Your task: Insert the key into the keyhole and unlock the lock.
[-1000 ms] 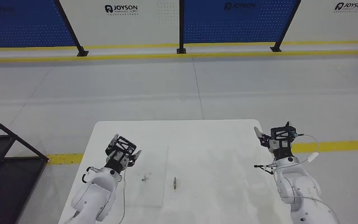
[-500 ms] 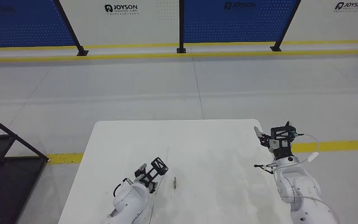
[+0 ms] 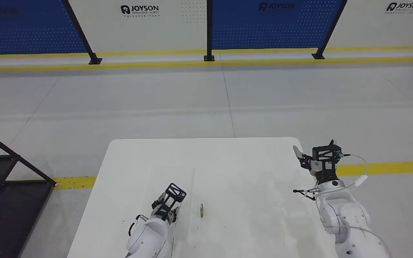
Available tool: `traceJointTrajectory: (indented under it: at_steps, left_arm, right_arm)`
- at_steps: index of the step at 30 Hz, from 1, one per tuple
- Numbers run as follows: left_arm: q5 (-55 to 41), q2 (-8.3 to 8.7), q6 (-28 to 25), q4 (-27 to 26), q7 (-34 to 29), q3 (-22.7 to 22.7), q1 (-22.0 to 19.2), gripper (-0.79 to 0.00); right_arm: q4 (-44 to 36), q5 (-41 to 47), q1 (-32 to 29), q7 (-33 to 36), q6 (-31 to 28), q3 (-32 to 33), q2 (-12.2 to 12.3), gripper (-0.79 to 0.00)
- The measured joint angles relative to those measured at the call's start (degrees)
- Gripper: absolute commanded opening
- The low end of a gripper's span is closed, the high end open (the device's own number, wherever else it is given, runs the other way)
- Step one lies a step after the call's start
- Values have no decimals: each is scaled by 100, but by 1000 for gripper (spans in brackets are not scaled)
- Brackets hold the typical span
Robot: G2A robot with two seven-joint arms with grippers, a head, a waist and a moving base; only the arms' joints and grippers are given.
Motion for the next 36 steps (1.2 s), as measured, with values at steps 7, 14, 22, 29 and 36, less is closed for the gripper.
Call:
traceJointTrajectory:
  at_steps: [7,14,22,29,36]
  left_arm:
    - [-6,-31,58,250,4,-4,-121,-397]
    - [-56,-61,36,392,-13,18,-222,-462]
    - [-31,-65,21,276,10,-33,-117,-483]
    - [5,-66,-47,214,24,-67,-46,-551]
    - [-5,-81,-68,233,12,-76,-53,-634]
  right_arm:
    - [0,0,0,0,0,0,0,0]
    - [0,0,0,0,0,0,0,0]
    - [0,0,0,0,0,0,0,0]
    - [0,0,0,0,0,0,0,0]
    - [0,0,0,0,0,0,0,0]
